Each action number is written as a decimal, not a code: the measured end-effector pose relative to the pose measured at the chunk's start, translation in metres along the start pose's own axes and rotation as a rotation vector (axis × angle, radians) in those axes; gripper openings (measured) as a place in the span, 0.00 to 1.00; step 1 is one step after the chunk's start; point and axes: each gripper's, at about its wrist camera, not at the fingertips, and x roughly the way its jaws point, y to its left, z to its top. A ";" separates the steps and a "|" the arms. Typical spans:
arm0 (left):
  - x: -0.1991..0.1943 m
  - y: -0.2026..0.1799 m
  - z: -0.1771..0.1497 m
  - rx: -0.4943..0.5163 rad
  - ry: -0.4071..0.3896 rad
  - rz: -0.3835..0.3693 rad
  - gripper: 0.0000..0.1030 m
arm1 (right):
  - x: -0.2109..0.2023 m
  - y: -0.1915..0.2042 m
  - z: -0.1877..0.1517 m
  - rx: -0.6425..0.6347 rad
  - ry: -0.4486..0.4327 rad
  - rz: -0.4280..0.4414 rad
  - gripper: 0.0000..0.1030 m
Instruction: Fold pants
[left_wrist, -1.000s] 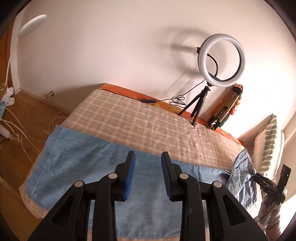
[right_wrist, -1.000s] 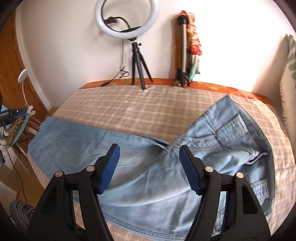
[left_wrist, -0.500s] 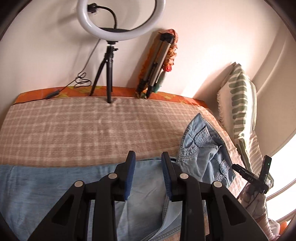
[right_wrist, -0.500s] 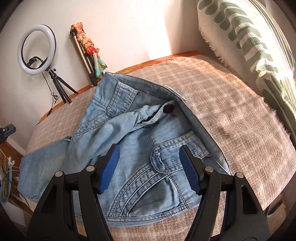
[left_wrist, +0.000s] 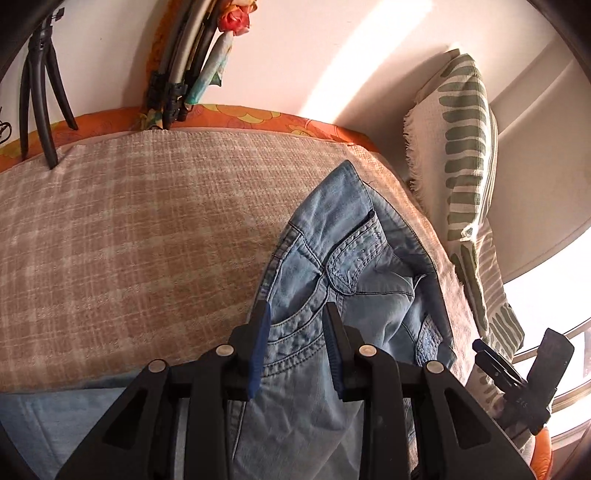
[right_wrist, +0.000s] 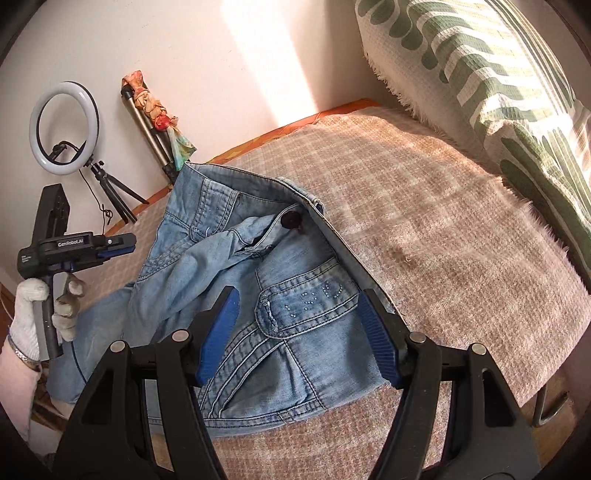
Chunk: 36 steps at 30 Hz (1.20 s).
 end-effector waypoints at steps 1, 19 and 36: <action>0.009 0.000 0.004 0.001 0.009 0.014 0.26 | 0.000 -0.001 0.001 0.004 0.000 0.003 0.67; 0.056 -0.001 0.021 -0.041 -0.024 -0.002 0.06 | 0.007 -0.020 0.003 0.055 0.004 -0.015 0.67; 0.011 -0.120 -0.036 0.262 -0.096 -0.102 0.00 | -0.018 -0.025 0.019 0.140 -0.061 0.182 0.68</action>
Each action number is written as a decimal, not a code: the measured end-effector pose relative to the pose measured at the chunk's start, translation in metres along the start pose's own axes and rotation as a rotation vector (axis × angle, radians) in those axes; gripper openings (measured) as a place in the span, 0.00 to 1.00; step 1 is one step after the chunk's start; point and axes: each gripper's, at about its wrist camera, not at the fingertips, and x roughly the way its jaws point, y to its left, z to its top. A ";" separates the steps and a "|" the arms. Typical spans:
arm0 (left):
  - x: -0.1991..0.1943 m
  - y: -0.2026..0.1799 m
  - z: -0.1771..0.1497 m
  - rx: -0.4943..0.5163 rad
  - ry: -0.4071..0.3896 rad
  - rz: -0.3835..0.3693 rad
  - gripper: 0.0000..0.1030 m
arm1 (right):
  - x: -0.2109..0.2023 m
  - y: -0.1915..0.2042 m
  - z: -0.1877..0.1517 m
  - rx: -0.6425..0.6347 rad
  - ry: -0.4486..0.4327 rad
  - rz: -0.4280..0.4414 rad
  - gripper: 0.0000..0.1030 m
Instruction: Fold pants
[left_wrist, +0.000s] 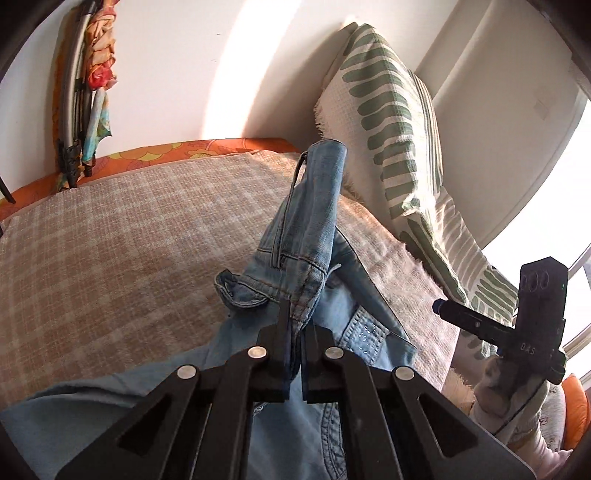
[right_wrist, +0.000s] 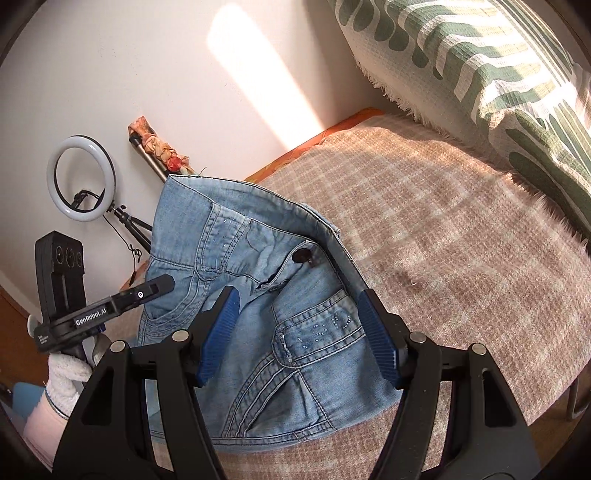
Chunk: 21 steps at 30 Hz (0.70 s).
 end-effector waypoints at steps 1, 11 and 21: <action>0.001 -0.010 -0.004 0.017 0.001 -0.013 0.00 | -0.001 -0.002 0.001 0.020 0.005 0.032 0.68; 0.034 -0.077 -0.064 0.141 0.122 -0.076 0.00 | 0.019 -0.029 -0.009 0.210 0.108 0.236 0.73; 0.038 -0.090 -0.082 0.151 0.204 -0.053 0.00 | 0.039 -0.043 -0.021 0.170 0.179 0.038 0.16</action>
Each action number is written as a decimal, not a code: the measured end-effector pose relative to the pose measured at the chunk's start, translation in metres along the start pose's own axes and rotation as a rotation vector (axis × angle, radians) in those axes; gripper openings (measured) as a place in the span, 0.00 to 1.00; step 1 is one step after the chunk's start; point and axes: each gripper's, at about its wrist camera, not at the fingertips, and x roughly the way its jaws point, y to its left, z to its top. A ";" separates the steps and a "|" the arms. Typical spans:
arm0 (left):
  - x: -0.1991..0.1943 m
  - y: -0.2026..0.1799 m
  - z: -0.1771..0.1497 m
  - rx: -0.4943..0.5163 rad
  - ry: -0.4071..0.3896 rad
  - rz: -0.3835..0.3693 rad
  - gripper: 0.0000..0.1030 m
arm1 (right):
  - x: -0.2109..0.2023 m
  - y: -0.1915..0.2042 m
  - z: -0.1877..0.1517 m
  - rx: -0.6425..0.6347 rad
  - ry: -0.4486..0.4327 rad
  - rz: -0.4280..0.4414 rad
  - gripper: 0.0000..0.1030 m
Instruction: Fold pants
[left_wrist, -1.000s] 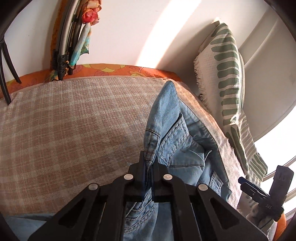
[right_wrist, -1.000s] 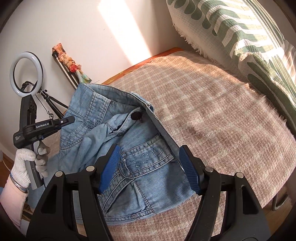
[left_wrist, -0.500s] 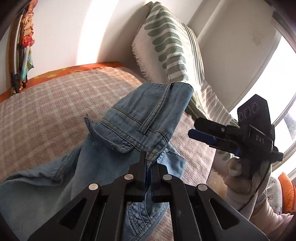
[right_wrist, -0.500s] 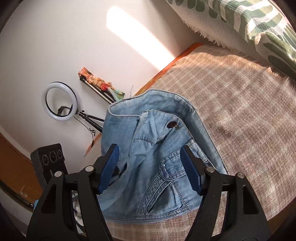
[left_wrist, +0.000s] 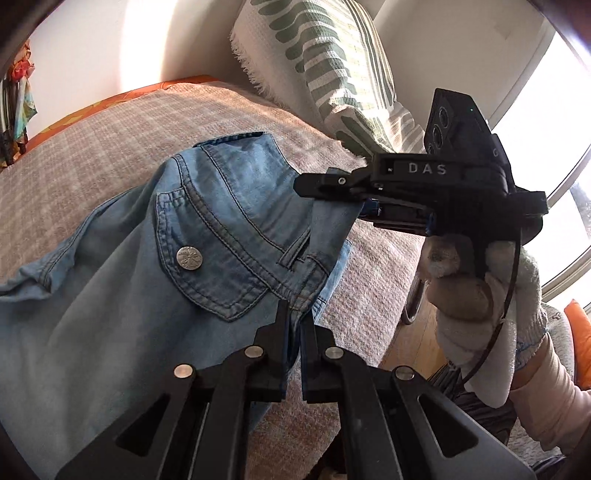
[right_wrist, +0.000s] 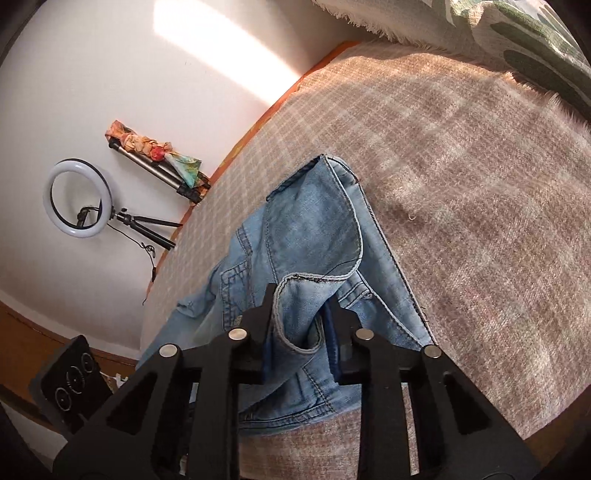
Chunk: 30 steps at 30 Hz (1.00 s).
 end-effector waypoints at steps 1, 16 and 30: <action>-0.006 0.002 -0.001 -0.004 -0.002 0.001 0.00 | -0.003 0.001 0.000 -0.017 -0.009 -0.007 0.15; -0.068 0.077 -0.070 -0.166 -0.014 0.139 0.01 | -0.004 0.018 -0.021 -0.281 0.003 -0.389 0.11; -0.055 0.072 -0.100 -0.121 -0.043 0.238 0.01 | 0.008 0.144 -0.021 -0.697 0.088 -0.201 0.37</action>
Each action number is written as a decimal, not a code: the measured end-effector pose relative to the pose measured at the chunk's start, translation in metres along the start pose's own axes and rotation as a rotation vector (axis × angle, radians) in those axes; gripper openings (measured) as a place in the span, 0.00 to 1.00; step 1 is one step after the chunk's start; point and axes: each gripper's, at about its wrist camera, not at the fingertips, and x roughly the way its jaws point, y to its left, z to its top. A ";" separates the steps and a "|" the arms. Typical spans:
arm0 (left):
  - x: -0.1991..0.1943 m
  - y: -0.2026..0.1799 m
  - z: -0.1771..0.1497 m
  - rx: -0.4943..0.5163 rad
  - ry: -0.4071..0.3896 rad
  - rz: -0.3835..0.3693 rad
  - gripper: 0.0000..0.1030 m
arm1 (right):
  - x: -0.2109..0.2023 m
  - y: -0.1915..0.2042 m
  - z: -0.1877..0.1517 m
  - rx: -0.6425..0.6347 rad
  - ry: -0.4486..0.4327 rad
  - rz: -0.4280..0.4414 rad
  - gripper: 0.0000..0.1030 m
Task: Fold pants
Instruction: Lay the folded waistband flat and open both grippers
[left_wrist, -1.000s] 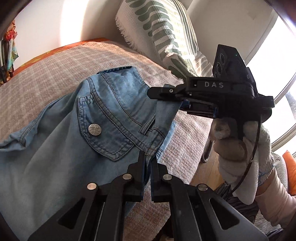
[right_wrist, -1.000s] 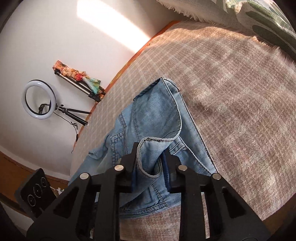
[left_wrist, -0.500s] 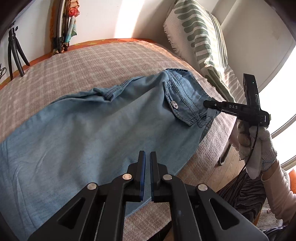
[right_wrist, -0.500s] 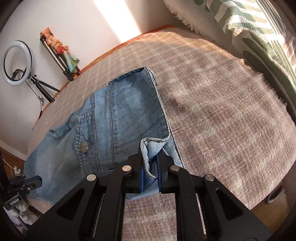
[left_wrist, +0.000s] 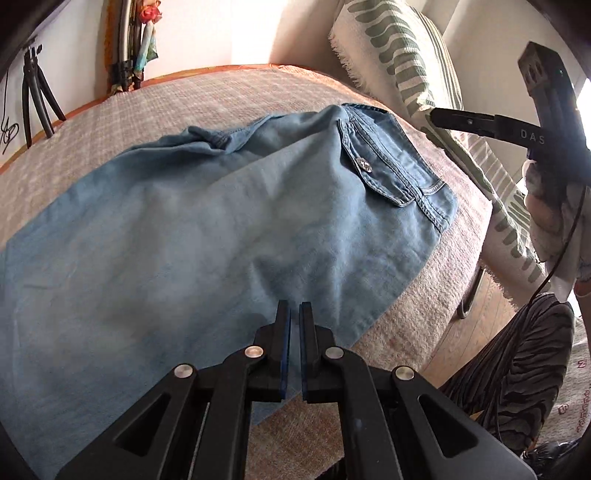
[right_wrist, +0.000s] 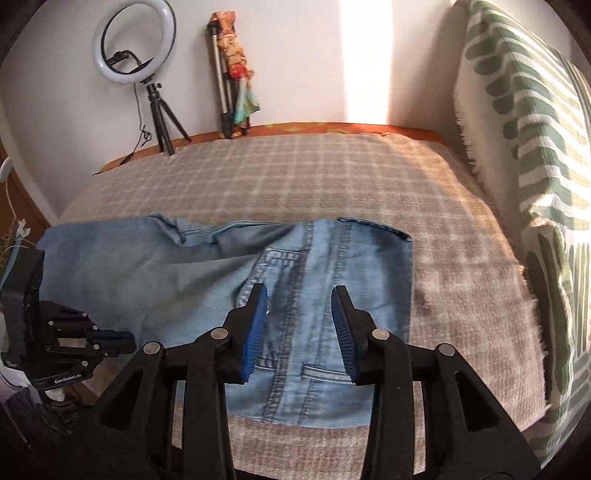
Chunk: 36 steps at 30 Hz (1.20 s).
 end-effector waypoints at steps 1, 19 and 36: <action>-0.004 0.000 0.002 0.015 -0.018 0.021 0.01 | 0.011 0.009 0.006 -0.017 0.019 0.038 0.37; 0.005 0.034 -0.013 -0.041 0.023 0.008 0.00 | 0.186 0.074 0.089 -0.116 0.199 0.054 0.32; -0.011 0.032 -0.016 -0.022 -0.016 0.092 0.01 | 0.076 0.042 0.034 -0.010 0.031 -0.008 0.37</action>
